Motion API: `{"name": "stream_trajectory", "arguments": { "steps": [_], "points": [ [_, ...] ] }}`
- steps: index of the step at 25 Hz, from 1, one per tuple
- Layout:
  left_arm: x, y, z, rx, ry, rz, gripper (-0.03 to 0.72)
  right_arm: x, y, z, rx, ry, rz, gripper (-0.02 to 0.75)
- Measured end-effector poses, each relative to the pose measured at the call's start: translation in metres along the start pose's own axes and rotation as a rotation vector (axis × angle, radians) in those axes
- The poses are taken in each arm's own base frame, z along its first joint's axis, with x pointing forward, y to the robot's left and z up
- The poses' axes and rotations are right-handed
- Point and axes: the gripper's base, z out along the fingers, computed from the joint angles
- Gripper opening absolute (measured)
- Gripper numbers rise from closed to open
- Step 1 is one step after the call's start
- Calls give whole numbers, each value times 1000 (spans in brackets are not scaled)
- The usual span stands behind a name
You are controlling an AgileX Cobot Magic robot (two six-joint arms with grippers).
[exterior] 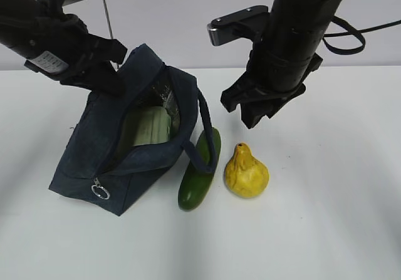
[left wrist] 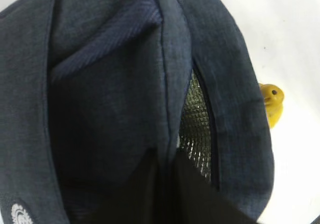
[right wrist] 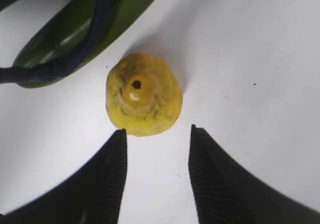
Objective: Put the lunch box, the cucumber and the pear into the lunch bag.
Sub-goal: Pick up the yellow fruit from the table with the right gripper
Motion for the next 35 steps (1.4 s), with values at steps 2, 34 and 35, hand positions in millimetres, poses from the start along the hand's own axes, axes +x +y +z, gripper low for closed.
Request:
{"name": "stream_trajectory", "arguments": {
  "steps": [2, 34, 35],
  "points": [
    [0, 1, 0, -11, 5, 10, 1, 4, 1, 4, -3, 19, -4, 327],
    [2, 2, 0, -22, 29, 24, 1, 4, 12, 71, -94, 11, -9, 398],
    [2, 2, 0, -22, 29, 24, 1, 5, 12, 73, -95, 22, -9, 380]
  ]
}}
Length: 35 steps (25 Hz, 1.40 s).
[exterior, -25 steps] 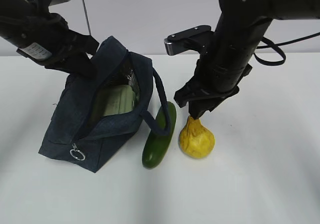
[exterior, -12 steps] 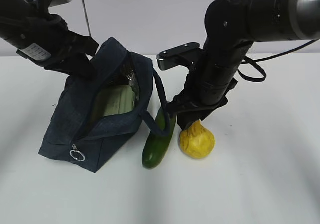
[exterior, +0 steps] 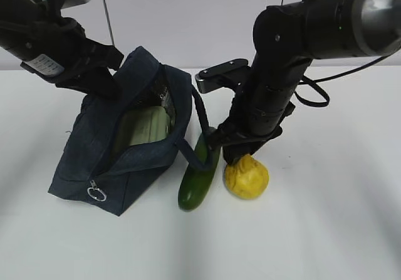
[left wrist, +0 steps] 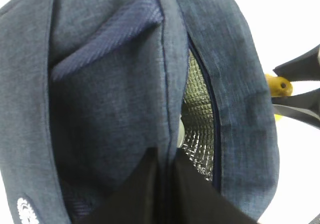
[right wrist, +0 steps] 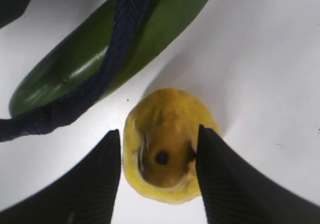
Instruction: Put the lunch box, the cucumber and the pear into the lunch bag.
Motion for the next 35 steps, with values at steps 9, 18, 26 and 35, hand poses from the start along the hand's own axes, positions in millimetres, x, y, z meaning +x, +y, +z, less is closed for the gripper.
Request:
{"name": "stream_trajectory", "arguments": {
  "steps": [9, 18, 26, 35],
  "points": [
    [0, 0, 0, 0, 0, 0, 1, 1, -1, 2, 12, 19, -14, 278],
    [0, 0, 0, 0, 1, 0, 1, -4, -4, -14, 47, 75, -40, 266],
    [0, 0, 0, 0, 1, 0, 1, -11, -6, -65, 96, -14, -43, 265],
    [0, 0, 0, 0, 1, 0, 1, -6, 6, -138, 32, -267, 2, 265]
  ]
}}
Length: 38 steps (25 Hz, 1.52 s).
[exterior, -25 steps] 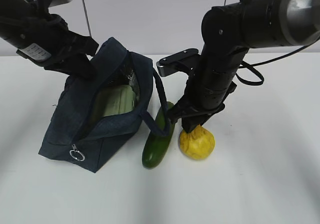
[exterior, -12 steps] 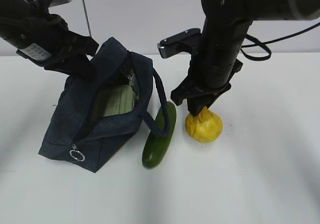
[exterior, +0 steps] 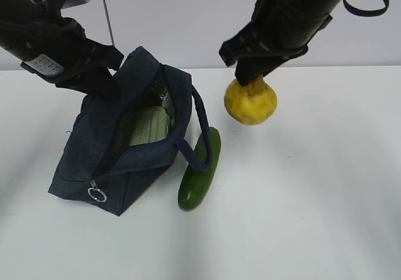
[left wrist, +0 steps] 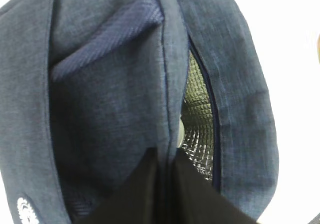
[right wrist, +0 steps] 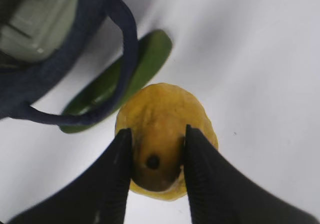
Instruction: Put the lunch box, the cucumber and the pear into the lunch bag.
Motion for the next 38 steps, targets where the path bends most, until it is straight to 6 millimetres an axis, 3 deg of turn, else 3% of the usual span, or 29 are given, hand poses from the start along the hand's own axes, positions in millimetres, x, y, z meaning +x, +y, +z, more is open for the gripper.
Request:
{"name": "stream_trajectory", "arguments": {
  "steps": [4, 8, 21, 24, 29, 32, 38],
  "points": [
    [0, 0, 0, 0, 0, 0, 1, -11, 15, -5, -164, -127, 33, 265],
    [-1, 0, 0, -2, -10, -1, 1, -21, 23, 3, -272, -211, 52, 265],
    [-3, 0, 0, 5, -33, -11, 1, -28, 25, 87, -337, -212, 110, 269],
    [-3, -1, 0, 6, -32, -12, 1, -28, 24, 97, -336, -215, 98, 342],
    [-2, -1, 0, 9, -26, -14, 1, -34, 21, 96, -308, -285, 104, 522],
    [-2, -1, 0, 9, -24, -14, 1, -35, 19, 86, -273, -299, 56, 543],
    [-2, -1, 0, 9, -24, -14, 1, -33, 8, 40, -113, -292, -28, 533]
  ]
}}
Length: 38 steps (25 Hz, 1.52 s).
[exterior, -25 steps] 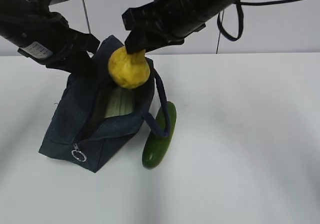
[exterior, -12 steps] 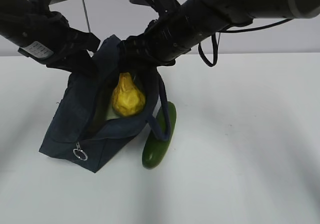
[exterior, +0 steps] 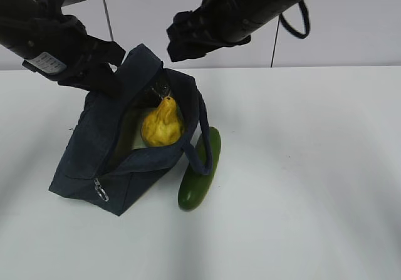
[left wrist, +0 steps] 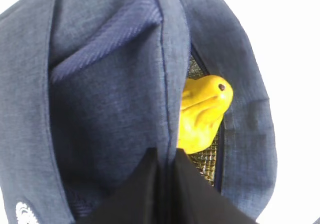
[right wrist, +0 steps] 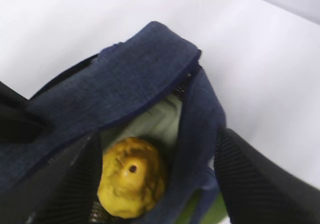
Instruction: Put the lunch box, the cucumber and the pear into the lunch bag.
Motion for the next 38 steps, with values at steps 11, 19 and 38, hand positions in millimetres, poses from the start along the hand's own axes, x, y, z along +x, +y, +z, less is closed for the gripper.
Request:
{"name": "stream_trajectory", "arguments": {
  "steps": [11, 19, 38],
  "points": [
    [4, 3, 0, -35, 49, 31, 1, 25, -16, -22, 217, 311, 58, 397],
    [11, 21, -5, -242, 142, 32, 1, 42, -13, 5, 151, 429, 136, 325],
    [19, 33, -10, -383, 230, -9, 1, 62, -13, 73, 85, 412, 388, 430]
  ]
}}
